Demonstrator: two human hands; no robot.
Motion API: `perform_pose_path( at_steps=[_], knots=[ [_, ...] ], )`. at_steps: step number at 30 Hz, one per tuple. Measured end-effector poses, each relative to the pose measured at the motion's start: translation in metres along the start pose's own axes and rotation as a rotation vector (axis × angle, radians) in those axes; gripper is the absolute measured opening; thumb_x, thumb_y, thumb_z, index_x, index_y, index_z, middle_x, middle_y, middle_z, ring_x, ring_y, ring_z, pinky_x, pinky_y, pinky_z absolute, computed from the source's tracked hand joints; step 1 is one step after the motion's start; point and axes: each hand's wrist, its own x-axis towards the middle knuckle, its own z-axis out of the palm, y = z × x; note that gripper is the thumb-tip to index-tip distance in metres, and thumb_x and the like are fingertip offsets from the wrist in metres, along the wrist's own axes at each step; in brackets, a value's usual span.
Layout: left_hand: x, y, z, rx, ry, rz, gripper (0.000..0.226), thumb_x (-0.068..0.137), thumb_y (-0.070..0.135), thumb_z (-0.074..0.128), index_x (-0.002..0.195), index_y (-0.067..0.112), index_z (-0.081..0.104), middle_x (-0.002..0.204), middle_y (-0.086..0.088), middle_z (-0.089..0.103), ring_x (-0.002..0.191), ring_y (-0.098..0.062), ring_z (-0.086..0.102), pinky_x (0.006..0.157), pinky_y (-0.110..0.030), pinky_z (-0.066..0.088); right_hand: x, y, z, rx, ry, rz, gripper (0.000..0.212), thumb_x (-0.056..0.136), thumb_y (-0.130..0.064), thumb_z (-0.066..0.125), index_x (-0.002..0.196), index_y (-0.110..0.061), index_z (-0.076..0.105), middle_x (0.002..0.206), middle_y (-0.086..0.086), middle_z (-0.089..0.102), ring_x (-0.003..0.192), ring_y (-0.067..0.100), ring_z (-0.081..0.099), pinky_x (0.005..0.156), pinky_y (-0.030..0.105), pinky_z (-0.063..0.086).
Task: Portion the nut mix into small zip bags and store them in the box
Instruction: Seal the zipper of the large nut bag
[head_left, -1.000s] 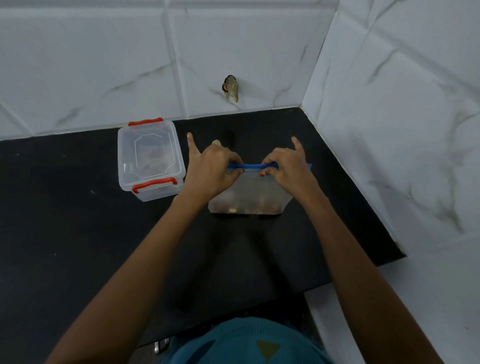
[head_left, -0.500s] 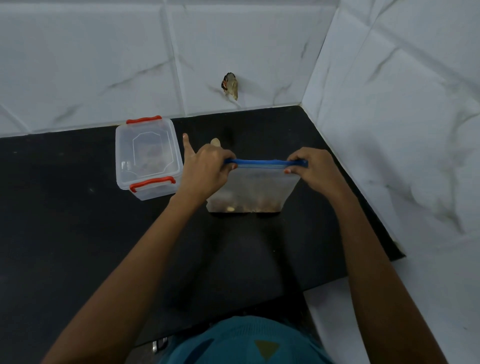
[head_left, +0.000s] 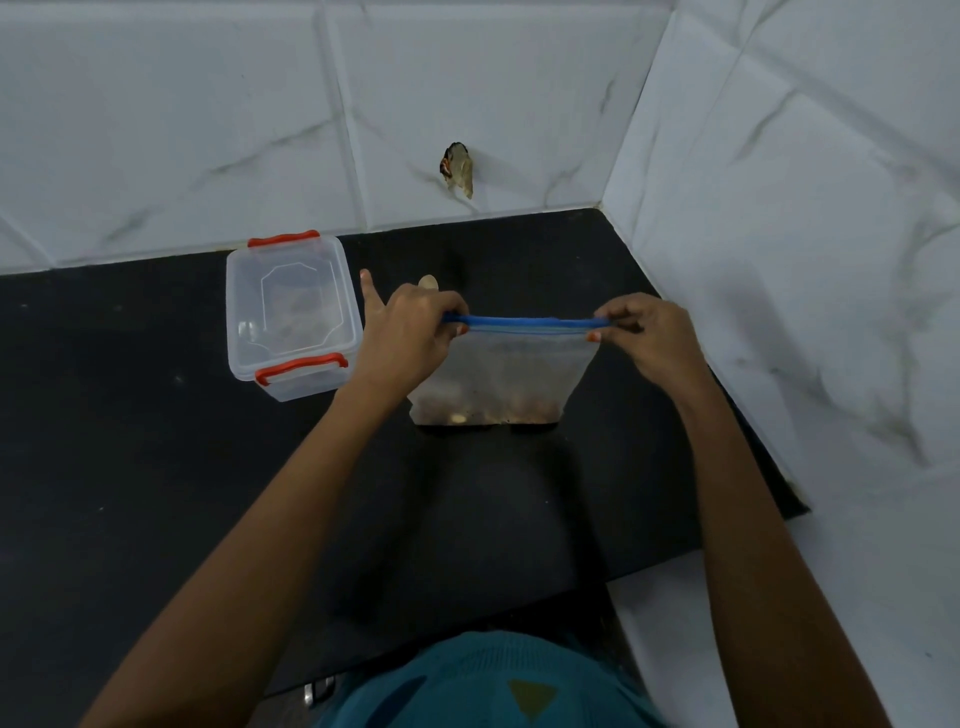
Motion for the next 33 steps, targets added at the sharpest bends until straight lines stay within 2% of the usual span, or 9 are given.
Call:
perform_pose_path(
  at_steps=[4, 8, 11, 14, 18, 24, 26, 29, 33],
  knots=[
    [0.000, 0.002, 0.000, -0.024, -0.015, 0.000, 0.023, 0.092, 0.023, 0.053, 0.113, 0.019, 0.060, 0.115, -0.005, 0.061, 0.122, -0.019, 0.045, 0.113, -0.054, -0.004, 0.000, -0.001, 0.002, -0.091, 0.002, 0.041, 0.024, 0.084, -0.007, 0.063, 0.108, -0.002, 0.061, 0.096, 0.003, 0.058, 0.087, 0.007, 0.053, 0.062, 0.004, 0.038],
    [0.000, 0.005, -0.001, -0.050, -0.023, 0.006, 0.021, 0.093, 0.022, 0.052, 0.112, 0.017, 0.059, 0.114, -0.004, 0.061, 0.121, -0.018, 0.046, 0.112, -0.054, -0.005, -0.001, -0.001, 0.005, -0.099, -0.002, 0.067, 0.024, 0.086, -0.007, 0.061, 0.109, -0.004, 0.059, 0.099, 0.003, 0.056, 0.090, 0.008, 0.052, 0.074, 0.014, 0.041],
    [0.000, 0.005, 0.000, -0.045, -0.044, 0.015, 0.024, 0.091, 0.025, 0.052, 0.114, 0.018, 0.055, 0.115, -0.003, 0.059, 0.122, -0.018, 0.045, 0.112, -0.056, -0.006, -0.003, -0.001, 0.001, 0.038, -0.079, 0.083, 0.021, 0.086, -0.003, 0.059, 0.102, -0.014, 0.055, 0.103, -0.001, 0.057, 0.095, 0.009, 0.054, 0.072, 0.013, 0.043],
    [0.002, 0.005, 0.000, -0.029, -0.066, 0.025, 0.027, 0.090, 0.033, 0.054, 0.115, 0.022, 0.054, 0.114, -0.001, 0.059, 0.121, -0.017, 0.045, 0.112, -0.058, -0.004, -0.005, -0.005, -0.003, 0.216, -0.131, 0.066, 0.032, 0.084, -0.001, 0.061, 0.104, -0.023, 0.049, 0.100, -0.007, 0.059, 0.094, 0.006, 0.058, 0.075, 0.017, 0.047],
    [0.003, 0.004, -0.004, -0.023, -0.131, 0.038, 0.022, 0.090, 0.034, 0.054, 0.105, 0.020, 0.063, 0.112, 0.000, 0.060, 0.121, -0.017, 0.044, 0.111, -0.061, -0.003, -0.007, -0.005, 0.001, 0.178, -0.181, 0.040, 0.021, 0.082, -0.008, 0.066, 0.088, -0.026, 0.058, 0.082, -0.009, 0.063, 0.077, 0.000, 0.058, 0.068, 0.016, 0.041],
    [0.006, 0.001, -0.008, -0.138, -0.336, 0.055, 0.015, 0.090, 0.033, 0.054, 0.079, 0.024, 0.060, 0.119, 0.001, 0.055, 0.127, -0.021, 0.036, 0.108, -0.066, -0.007, -0.014, -0.008, 0.005, 0.177, -0.249, 0.130, 0.021, 0.082, -0.001, 0.060, 0.078, -0.022, 0.060, 0.089, -0.002, 0.060, 0.084, 0.007, 0.055, 0.069, 0.019, 0.040],
    [0.007, 0.002, -0.008, -0.187, -0.401, 0.038, 0.023, 0.091, 0.031, 0.053, 0.069, 0.028, 0.054, 0.117, -0.001, 0.055, 0.126, -0.023, 0.035, 0.108, -0.064, -0.008, -0.017, -0.011, 0.006, 0.015, -0.295, 0.082, 0.017, 0.084, -0.005, 0.058, 0.079, -0.021, 0.062, 0.099, 0.001, 0.058, 0.088, 0.009, 0.054, 0.071, 0.019, 0.040],
    [0.009, 0.001, -0.007, -0.214, -0.481, 0.019, 0.023, 0.092, 0.032, 0.051, 0.069, 0.032, 0.052, 0.117, -0.004, 0.055, 0.125, -0.025, 0.036, 0.109, -0.064, -0.007, -0.022, -0.017, 0.014, -0.201, -0.253, -0.086, 0.009, 0.084, -0.016, 0.063, 0.090, -0.021, 0.066, 0.105, -0.005, 0.053, 0.104, 0.013, 0.052, 0.091, 0.030, 0.041],
    [0.013, -0.004, -0.007, -0.223, -0.617, -0.004, 0.013, 0.093, 0.034, 0.048, 0.083, 0.030, 0.056, 0.120, -0.005, 0.053, 0.120, -0.023, 0.040, 0.112, -0.058, 0.009, -0.033, -0.028, 0.033, -0.284, -0.310, -0.297, 0.031, 0.080, -0.020, 0.069, 0.110, -0.016, 0.064, 0.109, -0.003, 0.058, 0.103, 0.011, 0.052, 0.097, 0.036, 0.041]
  ],
)
